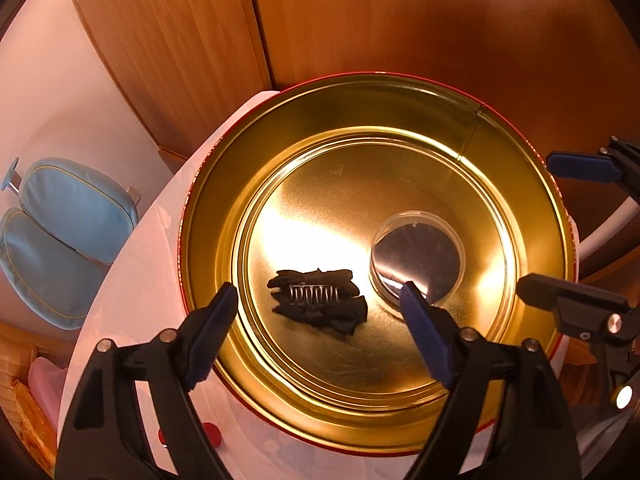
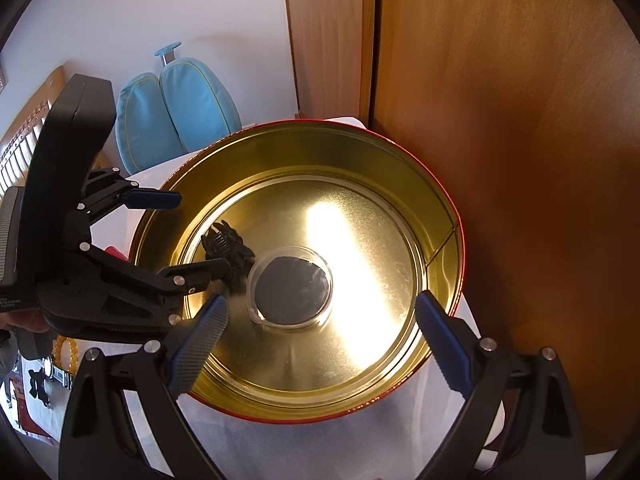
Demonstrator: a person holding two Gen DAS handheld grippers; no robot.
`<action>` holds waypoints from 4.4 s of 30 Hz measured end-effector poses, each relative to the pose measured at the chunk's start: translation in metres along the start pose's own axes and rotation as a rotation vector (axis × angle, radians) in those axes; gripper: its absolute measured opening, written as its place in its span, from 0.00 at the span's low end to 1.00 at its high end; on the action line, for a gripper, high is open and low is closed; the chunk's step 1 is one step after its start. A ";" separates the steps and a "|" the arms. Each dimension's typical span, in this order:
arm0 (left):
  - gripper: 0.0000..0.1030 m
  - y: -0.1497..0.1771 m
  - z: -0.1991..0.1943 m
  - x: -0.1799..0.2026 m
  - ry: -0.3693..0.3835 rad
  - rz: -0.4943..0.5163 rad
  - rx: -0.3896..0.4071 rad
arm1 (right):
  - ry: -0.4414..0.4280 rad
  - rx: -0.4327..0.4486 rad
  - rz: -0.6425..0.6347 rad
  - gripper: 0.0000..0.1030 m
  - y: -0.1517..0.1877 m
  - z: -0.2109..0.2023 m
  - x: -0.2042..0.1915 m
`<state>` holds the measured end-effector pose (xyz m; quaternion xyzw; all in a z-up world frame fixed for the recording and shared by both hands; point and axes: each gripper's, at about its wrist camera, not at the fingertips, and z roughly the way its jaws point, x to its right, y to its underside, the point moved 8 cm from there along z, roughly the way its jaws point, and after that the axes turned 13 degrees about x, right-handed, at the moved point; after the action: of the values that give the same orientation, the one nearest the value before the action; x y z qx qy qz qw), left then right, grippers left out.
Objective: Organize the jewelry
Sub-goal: 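Open the left gripper to drop the clip and withdraw, then grasp the blue plush toy with the right gripper, then carry the blue plush toy into the red tin and release it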
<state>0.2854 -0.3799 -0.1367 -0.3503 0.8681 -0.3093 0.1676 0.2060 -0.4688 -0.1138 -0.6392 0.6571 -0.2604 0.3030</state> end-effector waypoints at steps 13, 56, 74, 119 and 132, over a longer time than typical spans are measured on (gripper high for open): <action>0.83 0.043 -0.076 -0.035 -0.115 -0.134 0.056 | -0.061 0.049 -0.050 0.93 -0.008 -0.031 -0.049; 0.83 0.372 -0.265 -0.227 -0.450 -0.594 -0.048 | -0.453 -0.184 -0.636 0.68 0.088 0.058 -0.458; 0.83 0.323 -0.249 -0.199 -0.358 -0.512 -0.026 | -0.421 -0.070 -0.461 0.55 0.055 -0.005 -0.382; 0.83 0.017 -0.041 -0.079 -0.067 -0.148 0.008 | -0.040 -0.247 0.008 0.72 -0.037 0.106 -0.036; 0.83 0.044 -0.084 -0.074 -0.041 -0.179 0.041 | -0.028 -0.132 0.069 0.93 -0.026 0.037 -0.039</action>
<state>0.2725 -0.2671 -0.0971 -0.4294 0.8231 -0.3335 0.1642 0.2508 -0.4295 -0.1179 -0.6383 0.6903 -0.1969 0.2781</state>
